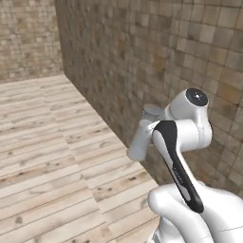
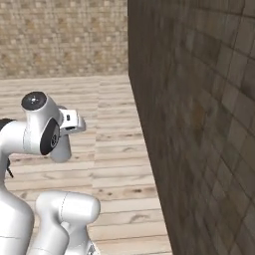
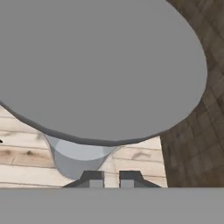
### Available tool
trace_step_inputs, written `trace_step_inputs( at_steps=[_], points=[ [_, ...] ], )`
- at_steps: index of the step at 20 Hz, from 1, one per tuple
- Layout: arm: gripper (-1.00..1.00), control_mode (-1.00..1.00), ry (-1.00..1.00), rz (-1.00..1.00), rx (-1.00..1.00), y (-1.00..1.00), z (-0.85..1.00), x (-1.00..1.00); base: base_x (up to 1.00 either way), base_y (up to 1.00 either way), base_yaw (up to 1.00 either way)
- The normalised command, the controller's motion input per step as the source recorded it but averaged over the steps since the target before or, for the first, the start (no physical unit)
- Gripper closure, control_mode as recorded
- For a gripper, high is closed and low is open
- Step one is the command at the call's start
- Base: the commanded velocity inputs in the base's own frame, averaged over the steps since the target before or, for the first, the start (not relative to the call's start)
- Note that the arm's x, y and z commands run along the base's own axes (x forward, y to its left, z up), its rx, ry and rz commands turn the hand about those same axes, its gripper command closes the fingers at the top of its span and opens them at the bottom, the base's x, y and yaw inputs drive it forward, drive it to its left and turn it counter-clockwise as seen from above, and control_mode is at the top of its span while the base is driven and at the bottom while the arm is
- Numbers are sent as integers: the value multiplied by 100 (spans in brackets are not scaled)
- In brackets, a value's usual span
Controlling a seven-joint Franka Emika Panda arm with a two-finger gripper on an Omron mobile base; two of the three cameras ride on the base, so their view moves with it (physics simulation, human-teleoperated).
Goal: There is a tray on the dining counter. Grab the cup, mug, and pitcher and place them on the tray. The pitcher may be placed next to the tray if it cannot fit the tray.
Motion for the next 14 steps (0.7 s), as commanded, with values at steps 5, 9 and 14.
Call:
trace_step_inputs(
  at_steps=[5, 9, 14],
  points=[
    [100, 100, 0, 0, 0, 0, 0, 0, 100, -4, 64],
    [100, 100, 0, 0, 0, 0, 0, 0, 100, -10, 62],
    [100, 100, 0, 0, 0, 0, 0, 0, 91, -27, 46]
  ],
)
